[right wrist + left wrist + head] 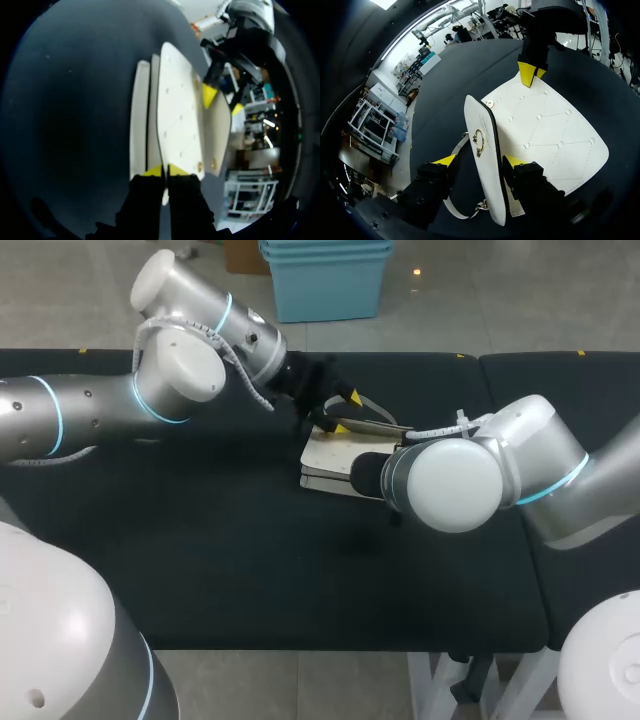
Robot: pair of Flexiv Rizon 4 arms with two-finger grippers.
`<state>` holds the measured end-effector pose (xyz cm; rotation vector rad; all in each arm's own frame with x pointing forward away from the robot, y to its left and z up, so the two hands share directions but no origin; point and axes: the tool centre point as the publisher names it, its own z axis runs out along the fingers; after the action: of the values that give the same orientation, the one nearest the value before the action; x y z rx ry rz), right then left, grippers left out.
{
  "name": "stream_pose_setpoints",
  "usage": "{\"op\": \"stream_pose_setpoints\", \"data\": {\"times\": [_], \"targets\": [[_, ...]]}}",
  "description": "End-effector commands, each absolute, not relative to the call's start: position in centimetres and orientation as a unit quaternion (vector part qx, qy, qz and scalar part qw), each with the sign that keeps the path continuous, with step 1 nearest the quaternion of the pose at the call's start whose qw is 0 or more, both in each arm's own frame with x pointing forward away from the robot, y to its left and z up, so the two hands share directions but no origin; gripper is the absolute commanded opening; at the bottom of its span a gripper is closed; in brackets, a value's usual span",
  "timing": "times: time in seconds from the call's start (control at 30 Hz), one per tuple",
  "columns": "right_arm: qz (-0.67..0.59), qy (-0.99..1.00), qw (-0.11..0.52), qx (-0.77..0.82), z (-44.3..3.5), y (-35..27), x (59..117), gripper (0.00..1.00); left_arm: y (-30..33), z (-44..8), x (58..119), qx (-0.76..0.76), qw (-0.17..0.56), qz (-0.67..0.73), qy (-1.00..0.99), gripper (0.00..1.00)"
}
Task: Pick up the bag, open it, inspect its contents, close it, and place it on the opposite side
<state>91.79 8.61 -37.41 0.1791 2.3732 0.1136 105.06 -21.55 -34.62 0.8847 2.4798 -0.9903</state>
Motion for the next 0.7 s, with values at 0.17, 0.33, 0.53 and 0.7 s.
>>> {"op": "stream_pose_setpoints", "data": {"times": [0.17,0.33,0.53,0.7], "targets": [[0.050,0.923,0.376,0.067,-37.8,8.3,91.6,0.00,-22.8,-35.7,106.7,0.306,0.147,-0.346,0.875,0.55],[0.050,0.923,0.376,0.067,-37.8,8.3,91.6,0.00,-23.3,-36.0,107.2,0.303,0.139,-0.340,0.879,0.49],[0.050,0.923,0.376,0.067,-37.8,8.3,91.6,0.00,-23.4,-36.4,107.6,0.297,0.131,-0.334,0.885,0.36],[0.050,0.923,0.376,0.067,-37.8,8.3,91.6,0.00,-23.4,-36.7,108.0,0.293,0.125,-0.331,0.888,0.38]]}}
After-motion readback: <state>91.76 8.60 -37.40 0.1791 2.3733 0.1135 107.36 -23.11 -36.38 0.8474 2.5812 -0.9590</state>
